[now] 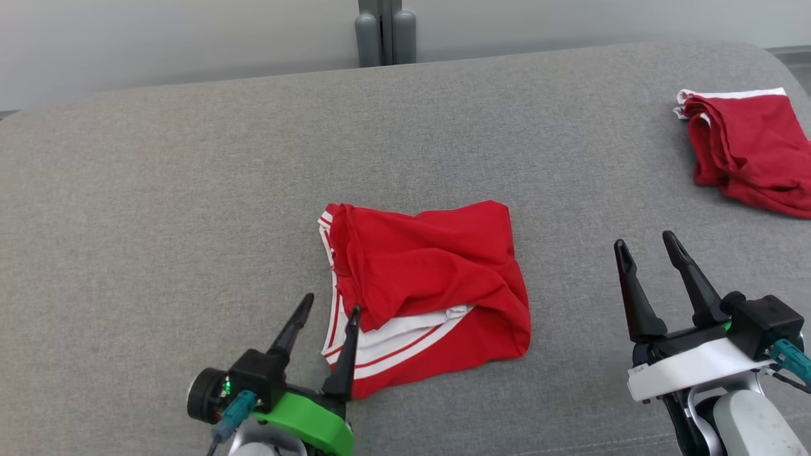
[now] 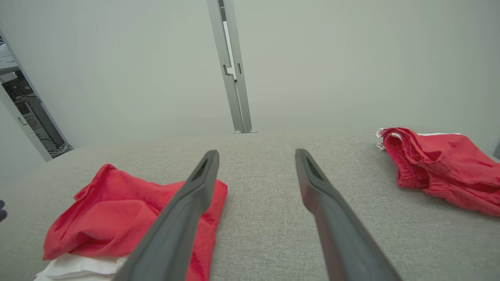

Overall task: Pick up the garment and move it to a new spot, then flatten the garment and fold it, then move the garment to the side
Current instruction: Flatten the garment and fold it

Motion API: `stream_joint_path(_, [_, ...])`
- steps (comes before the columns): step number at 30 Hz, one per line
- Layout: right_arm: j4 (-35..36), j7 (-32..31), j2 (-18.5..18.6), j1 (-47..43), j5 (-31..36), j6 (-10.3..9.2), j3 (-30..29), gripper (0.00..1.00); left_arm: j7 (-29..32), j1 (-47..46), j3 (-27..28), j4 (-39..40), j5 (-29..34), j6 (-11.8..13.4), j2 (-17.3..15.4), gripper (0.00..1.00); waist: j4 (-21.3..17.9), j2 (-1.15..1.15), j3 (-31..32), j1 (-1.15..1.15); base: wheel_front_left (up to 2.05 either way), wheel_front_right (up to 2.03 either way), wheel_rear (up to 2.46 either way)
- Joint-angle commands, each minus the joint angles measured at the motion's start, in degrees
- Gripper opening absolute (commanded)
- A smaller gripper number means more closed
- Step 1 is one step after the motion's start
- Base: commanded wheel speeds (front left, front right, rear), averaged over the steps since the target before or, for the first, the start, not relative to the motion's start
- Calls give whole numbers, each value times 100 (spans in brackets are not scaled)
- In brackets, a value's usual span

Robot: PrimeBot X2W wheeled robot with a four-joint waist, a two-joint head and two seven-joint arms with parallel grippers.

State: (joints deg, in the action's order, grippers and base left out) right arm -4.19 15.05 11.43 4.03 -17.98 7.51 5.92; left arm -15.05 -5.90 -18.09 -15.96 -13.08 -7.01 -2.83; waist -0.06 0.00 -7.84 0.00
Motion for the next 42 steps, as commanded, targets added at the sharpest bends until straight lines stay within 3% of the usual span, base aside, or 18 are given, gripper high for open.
stream_joint_path(1, [-1,14,19,84,-9,-6,-11,100,-14,-105,-86,-100,-20,-8,-16,100,-109,0,-91,0,0,0,0])
stream_joint_path(16, [20,15,1,217,-59,-6,-3,100,-14,-634,-687,-1112,-215,-40,-19,100,-420,0,-340,0,0,0,0])
stream_joint_path(17, [23,15,-6,212,-57,-6,-6,100,-14,-656,-691,-1136,-231,-41,-19,94,-427,0,-344,0,0,0,0])
stream_joint_path(18, [27,15,-16,206,-52,-6,-11,100,-14,-683,-696,-1157,-263,-41,-19,46,-432,0,-346,0,0,0,0])
stream_joint_path(19, [29,15,-25,201,-45,-6,-15,100,-14,-703,-699,-1167,-289,-41,-19,16,-434,0,-345,0,0,0,0])
stream_joint_path(20, [33,15,-36,190,-33,-6,-24,100,-14,-723,-701,-1162,-300,-40,-19,0,-431,0,-344,0,0,0,0])
stream_joint_path(27, [-13,15,-75,123,-6,-6,-53,100,-14,-689,-575,-880,-181,-19,-20,0,-322,0,-303,0,0,0,0])
stream_joint_path(42, [-133,15,-76,21,-32,-6,-259,100,-13,125,-682,-367,-163,-30,-336,0,-187,0,-219,0,0,0,0])
